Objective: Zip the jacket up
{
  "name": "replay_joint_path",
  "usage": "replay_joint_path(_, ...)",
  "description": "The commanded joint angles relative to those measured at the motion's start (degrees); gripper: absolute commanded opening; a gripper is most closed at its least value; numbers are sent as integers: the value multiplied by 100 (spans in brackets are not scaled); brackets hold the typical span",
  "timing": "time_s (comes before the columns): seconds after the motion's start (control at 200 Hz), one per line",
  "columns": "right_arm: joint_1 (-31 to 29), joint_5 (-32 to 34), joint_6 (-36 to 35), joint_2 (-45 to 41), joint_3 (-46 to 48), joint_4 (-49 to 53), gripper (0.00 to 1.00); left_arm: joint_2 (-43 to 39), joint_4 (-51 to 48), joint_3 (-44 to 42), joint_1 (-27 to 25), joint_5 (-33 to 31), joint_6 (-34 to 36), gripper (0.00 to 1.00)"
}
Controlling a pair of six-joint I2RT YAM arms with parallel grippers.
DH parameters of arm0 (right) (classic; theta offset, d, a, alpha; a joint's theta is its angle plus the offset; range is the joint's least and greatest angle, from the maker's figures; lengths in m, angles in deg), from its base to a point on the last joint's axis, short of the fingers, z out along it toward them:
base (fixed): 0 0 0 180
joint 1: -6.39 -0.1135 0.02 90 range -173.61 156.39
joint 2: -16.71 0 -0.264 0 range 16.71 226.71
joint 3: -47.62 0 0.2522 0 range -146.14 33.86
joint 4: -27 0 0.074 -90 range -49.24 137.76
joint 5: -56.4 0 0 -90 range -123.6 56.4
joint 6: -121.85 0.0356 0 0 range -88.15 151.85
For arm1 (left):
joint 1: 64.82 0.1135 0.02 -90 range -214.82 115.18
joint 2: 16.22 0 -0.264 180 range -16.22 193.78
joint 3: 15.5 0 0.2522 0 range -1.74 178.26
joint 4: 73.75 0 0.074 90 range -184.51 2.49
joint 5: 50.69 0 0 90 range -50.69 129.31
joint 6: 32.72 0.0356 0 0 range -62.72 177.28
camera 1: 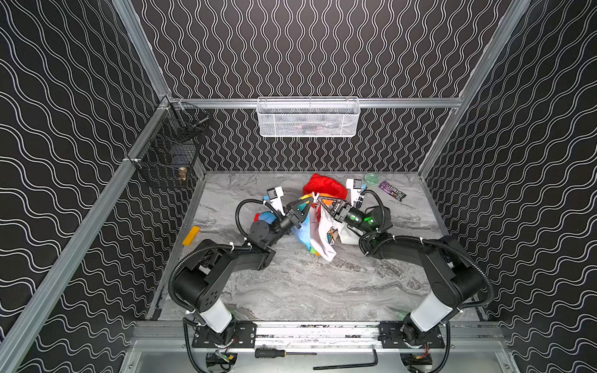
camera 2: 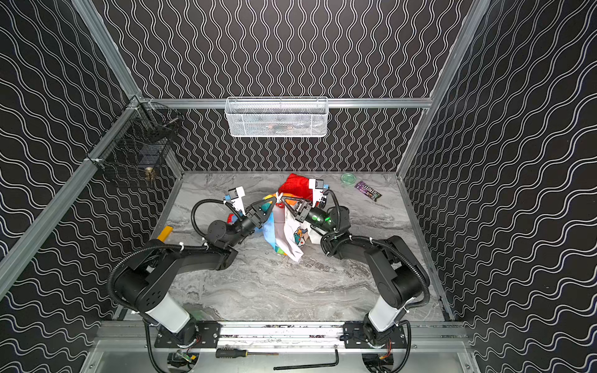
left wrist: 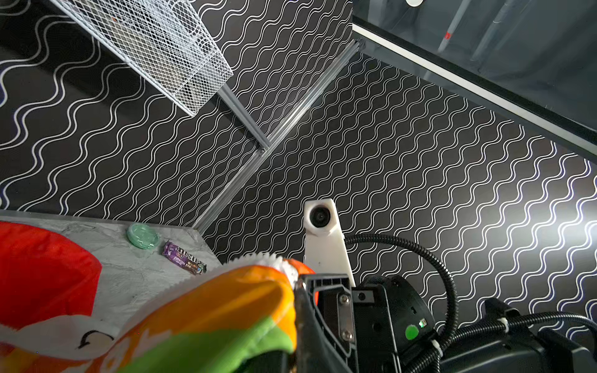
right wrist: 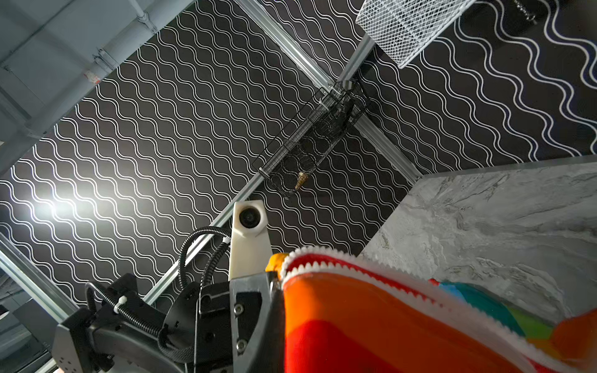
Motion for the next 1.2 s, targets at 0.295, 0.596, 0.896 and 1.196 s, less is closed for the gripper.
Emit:
replay_joint_path(0.295, 80, 426, 41, -25, 12, 321, 6, 50, -432, -17, 45, 157, -188, 0)
replay_joint_path(0.596, 554, -248, 700, 225, 59, 906, 39, 108, -850, -48, 132, 220, -475, 0)
replay_joint_path(0.896, 722, -922, 1212, 381, 432, 486, 76, 186, -1271, -28, 182, 330, -547, 0)
replay_joint_path(1.196, 777, -1249, 308, -241, 510, 2483, 99, -3, -1964, 41, 205, 453, -413, 0)
